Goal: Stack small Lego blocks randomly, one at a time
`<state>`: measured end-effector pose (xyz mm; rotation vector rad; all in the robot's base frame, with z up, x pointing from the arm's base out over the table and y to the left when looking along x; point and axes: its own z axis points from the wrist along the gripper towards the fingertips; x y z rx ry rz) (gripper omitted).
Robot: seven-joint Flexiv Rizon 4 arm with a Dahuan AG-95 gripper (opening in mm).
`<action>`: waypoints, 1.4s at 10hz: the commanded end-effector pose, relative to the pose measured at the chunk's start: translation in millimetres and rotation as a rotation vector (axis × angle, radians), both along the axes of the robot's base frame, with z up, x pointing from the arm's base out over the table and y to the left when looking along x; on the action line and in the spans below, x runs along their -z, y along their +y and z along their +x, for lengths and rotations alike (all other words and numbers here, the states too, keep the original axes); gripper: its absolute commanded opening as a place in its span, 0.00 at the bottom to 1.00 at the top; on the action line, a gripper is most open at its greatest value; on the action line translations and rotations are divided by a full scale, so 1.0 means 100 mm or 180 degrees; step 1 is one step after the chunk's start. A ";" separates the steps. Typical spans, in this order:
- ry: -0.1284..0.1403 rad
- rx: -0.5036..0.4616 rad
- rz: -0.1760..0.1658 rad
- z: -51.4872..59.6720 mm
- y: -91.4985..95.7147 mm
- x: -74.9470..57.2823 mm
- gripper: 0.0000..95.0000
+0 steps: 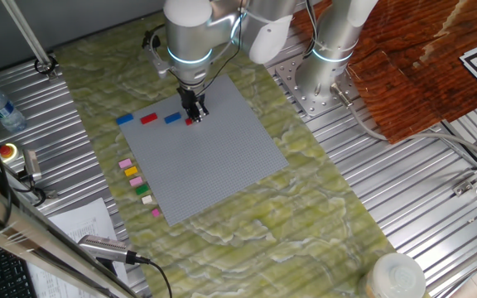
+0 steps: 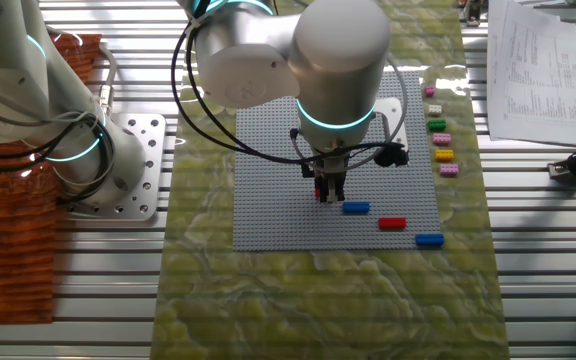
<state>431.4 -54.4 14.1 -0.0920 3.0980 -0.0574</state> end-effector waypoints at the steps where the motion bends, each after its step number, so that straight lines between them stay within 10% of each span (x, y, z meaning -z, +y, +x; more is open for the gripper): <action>1: 0.0005 0.0014 0.0014 0.00 0.01 0.01 0.00; 14: -0.0009 0.0053 0.0034 0.04 0.02 0.04 0.00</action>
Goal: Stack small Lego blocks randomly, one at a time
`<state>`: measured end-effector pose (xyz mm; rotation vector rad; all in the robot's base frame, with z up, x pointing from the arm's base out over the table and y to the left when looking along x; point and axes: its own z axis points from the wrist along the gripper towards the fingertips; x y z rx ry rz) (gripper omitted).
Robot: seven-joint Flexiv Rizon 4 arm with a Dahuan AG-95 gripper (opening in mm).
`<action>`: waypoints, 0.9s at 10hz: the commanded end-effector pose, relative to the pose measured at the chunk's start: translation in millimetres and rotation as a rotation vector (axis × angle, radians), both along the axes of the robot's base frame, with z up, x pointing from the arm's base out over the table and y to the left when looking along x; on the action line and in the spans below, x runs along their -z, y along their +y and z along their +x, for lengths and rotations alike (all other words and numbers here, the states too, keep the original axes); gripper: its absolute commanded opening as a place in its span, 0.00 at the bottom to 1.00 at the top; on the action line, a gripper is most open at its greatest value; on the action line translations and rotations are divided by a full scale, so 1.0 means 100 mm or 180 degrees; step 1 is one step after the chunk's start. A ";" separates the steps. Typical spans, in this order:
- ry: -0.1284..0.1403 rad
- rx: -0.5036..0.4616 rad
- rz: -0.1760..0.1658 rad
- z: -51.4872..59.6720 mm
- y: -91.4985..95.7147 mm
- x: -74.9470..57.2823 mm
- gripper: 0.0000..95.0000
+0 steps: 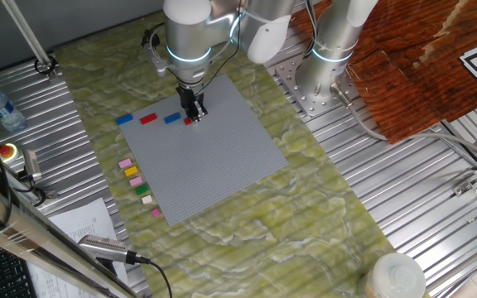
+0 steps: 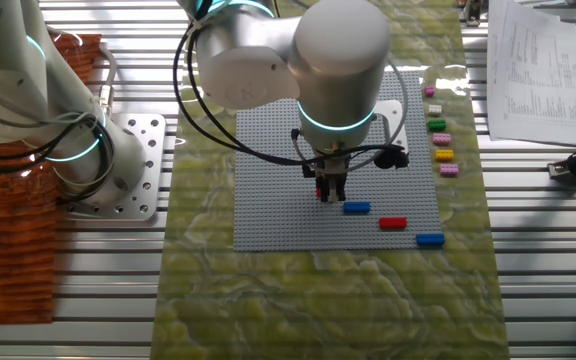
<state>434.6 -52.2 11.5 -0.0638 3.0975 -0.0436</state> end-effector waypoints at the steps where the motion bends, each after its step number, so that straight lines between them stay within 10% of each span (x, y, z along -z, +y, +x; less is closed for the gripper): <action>1: -0.0004 -0.0006 0.0003 0.01 0.00 0.01 0.00; 9: 0.0006 0.0016 -0.0003 0.02 0.00 0.00 0.00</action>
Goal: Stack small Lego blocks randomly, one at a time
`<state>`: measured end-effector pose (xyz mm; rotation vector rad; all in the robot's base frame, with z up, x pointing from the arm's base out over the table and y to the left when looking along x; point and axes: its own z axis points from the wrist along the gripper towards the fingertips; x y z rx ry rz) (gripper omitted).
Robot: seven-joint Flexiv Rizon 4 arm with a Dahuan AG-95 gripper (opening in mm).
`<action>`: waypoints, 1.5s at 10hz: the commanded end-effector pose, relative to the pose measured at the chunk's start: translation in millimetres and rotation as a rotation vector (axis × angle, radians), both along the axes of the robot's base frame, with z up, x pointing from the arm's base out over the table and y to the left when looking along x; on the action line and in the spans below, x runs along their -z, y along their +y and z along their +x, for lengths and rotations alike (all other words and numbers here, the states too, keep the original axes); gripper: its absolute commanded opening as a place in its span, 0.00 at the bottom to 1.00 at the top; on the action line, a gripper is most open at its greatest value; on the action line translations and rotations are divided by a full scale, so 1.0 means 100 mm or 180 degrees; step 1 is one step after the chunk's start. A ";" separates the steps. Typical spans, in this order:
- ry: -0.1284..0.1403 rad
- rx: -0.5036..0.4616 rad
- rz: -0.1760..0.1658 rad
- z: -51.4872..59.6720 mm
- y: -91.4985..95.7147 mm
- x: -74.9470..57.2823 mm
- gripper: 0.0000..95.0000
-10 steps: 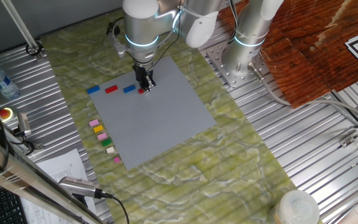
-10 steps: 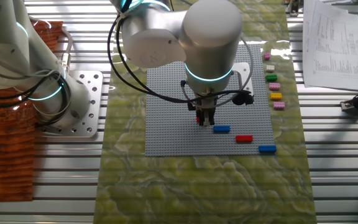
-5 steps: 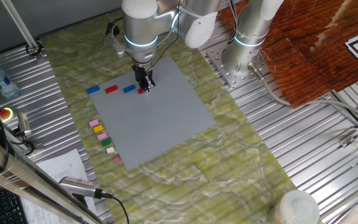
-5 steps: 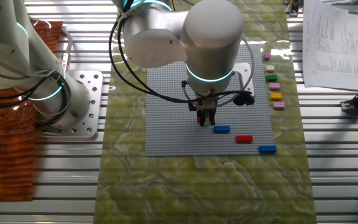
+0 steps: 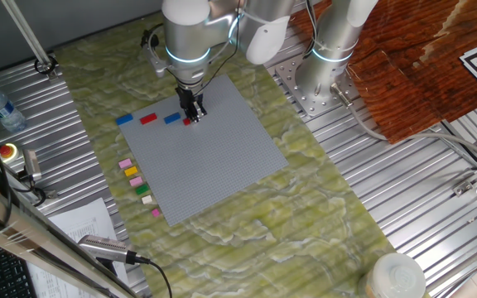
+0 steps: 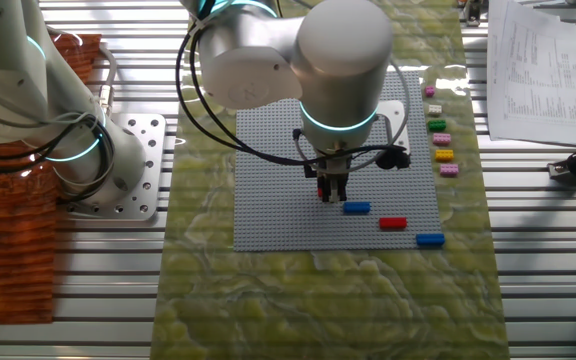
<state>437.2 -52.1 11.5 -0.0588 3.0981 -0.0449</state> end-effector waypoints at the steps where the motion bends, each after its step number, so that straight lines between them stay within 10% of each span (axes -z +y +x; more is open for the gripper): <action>1: 0.0005 0.0006 -0.0001 0.00 0.00 0.00 0.00; 15: 0.0091 0.0077 -0.0043 0.03 0.02 0.12 0.00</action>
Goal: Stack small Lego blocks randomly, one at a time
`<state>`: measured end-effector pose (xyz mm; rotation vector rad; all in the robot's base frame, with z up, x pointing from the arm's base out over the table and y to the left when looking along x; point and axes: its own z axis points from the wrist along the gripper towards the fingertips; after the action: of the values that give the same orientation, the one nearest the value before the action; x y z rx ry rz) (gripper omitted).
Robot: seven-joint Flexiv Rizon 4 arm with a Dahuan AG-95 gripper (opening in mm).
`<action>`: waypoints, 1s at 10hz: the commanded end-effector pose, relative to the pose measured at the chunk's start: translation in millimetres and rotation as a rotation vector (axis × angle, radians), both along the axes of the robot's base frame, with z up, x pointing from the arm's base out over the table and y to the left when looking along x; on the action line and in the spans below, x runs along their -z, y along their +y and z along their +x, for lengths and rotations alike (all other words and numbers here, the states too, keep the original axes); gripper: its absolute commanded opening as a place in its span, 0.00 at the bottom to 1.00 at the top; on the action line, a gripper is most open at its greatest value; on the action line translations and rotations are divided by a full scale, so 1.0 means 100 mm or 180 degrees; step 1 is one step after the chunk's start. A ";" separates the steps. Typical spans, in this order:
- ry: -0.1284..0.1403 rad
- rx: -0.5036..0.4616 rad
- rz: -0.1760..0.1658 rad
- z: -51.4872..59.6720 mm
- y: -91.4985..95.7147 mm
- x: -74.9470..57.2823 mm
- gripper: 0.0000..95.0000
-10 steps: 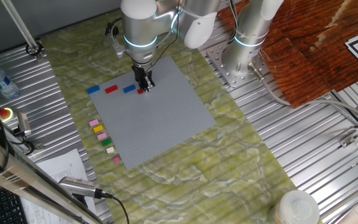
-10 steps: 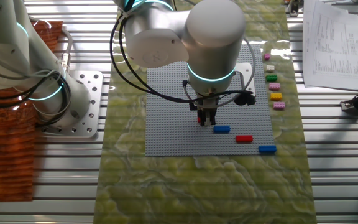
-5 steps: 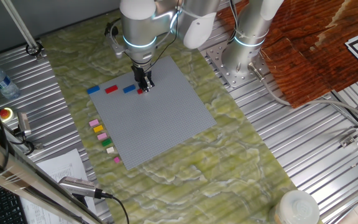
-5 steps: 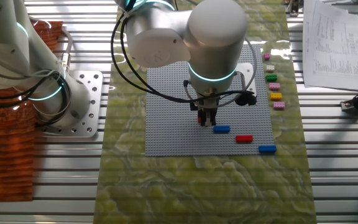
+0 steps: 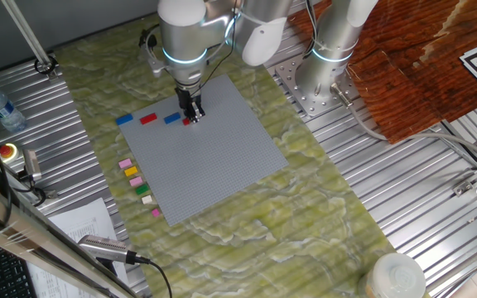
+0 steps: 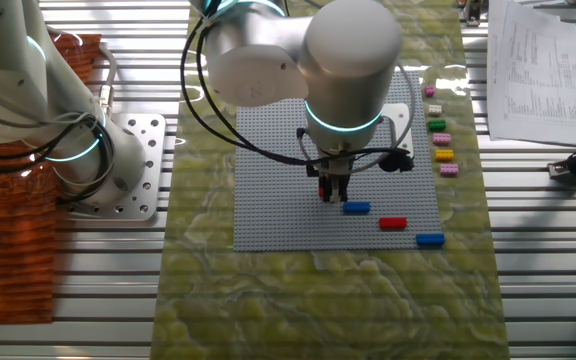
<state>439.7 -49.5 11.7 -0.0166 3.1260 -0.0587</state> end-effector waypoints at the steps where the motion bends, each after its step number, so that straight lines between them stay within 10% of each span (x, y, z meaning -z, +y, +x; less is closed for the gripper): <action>1: 0.0022 -0.0019 -0.0033 0.00 -0.01 0.12 0.00; 10: 0.0029 -0.0034 -0.0063 -0.04 -0.04 0.13 0.00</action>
<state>437.0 -52.8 11.3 -0.0318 3.1333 -0.0913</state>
